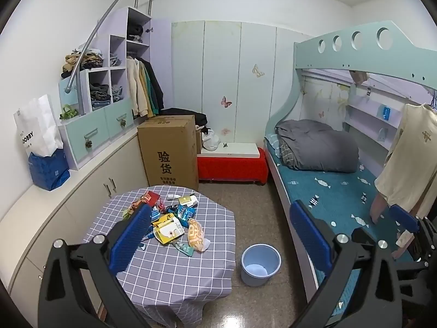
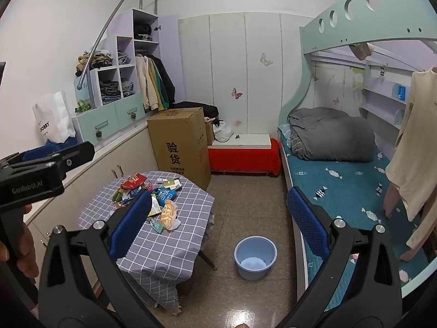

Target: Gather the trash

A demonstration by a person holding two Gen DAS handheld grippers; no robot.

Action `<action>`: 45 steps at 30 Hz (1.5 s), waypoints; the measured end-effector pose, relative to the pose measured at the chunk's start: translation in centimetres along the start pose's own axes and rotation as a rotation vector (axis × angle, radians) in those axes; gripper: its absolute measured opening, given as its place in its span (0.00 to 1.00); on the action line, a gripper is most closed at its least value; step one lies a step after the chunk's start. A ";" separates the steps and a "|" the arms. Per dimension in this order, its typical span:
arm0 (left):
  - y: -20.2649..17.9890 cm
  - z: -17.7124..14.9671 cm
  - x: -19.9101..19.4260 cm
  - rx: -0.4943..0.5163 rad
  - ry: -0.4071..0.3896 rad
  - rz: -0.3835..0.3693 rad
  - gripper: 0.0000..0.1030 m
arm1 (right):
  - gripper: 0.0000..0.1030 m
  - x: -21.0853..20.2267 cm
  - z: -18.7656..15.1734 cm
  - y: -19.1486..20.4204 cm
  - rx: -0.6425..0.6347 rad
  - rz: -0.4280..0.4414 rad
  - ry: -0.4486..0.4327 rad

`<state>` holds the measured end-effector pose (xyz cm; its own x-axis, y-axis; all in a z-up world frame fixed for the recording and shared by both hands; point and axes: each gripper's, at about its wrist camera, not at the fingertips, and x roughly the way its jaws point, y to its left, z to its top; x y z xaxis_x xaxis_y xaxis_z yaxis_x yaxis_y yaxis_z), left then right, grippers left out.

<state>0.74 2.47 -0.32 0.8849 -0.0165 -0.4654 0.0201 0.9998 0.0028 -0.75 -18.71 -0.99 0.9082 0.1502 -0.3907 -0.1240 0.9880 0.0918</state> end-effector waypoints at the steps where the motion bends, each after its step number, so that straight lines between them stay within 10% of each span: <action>1: 0.1 0.2 0.1 0.001 0.001 0.000 0.96 | 0.94 0.1 0.0 0.3 0.000 -0.004 0.001; 45: -1.7 -1.2 1.3 -0.034 0.036 -0.040 0.96 | 0.94 0.1 -0.7 -0.2 -0.049 -0.034 0.055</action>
<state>1.28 0.76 -1.95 0.8664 -0.0565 -0.4961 0.0388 0.9982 -0.0457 -0.92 -18.86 -1.64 0.8888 0.1169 -0.4431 -0.1139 0.9929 0.0336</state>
